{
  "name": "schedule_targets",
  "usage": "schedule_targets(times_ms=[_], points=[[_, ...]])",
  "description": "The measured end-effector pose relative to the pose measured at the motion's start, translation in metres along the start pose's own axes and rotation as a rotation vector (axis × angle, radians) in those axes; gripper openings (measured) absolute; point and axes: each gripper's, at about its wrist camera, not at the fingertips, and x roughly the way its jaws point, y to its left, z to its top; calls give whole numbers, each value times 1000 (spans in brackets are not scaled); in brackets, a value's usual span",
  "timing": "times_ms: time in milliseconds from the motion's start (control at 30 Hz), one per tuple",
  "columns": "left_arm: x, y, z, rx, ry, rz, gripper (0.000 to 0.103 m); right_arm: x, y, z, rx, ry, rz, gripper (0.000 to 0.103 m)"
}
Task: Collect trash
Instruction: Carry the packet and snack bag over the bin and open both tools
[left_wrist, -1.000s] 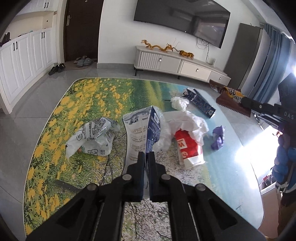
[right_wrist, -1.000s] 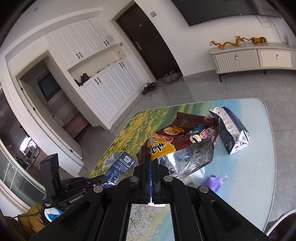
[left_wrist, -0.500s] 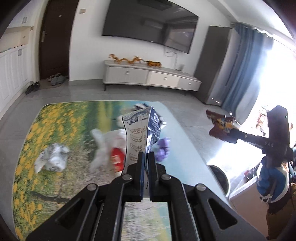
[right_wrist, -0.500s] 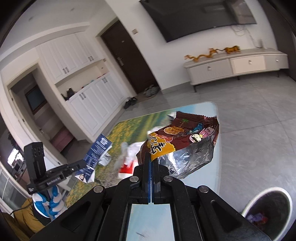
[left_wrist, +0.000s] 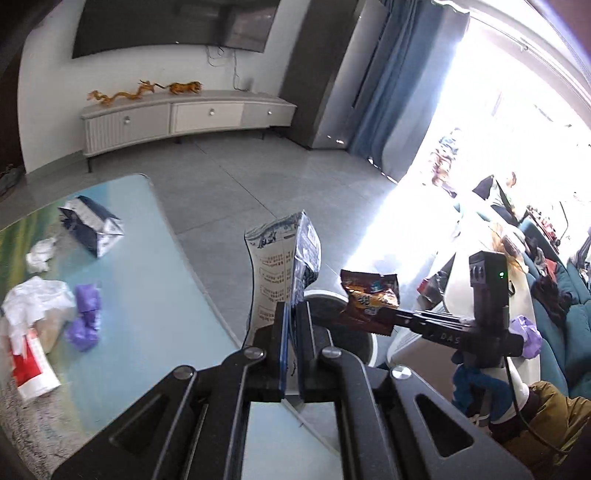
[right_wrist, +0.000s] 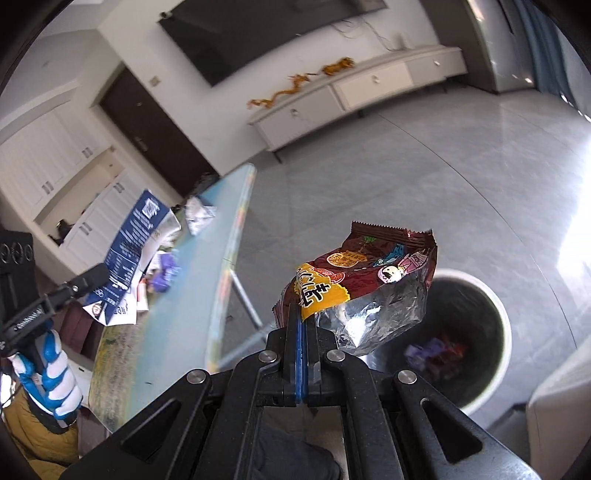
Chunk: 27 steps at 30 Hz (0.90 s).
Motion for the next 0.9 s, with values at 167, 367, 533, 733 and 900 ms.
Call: schedule_targets(times_ms=[167, 367, 533, 733, 900], points=[[65, -40, 8, 27, 104, -71, 3, 15, -40, -10, 75, 47, -31, 0], [129, -70, 9, 36, 203, -101, 3, 35, -64, -15, 120, 97, -51, 0], [163, -76, 11, 8, 252, -133, 3, 50, -75, -15, 125, 139, -75, 4], [194, -74, 12, -34, 291, -171, 6, 56, -85, -20, 133, 163, -125, 29], [200, -73, 7, -58, 292, -192, 35, 49, -94, -26, 139, 161, -164, 36]])
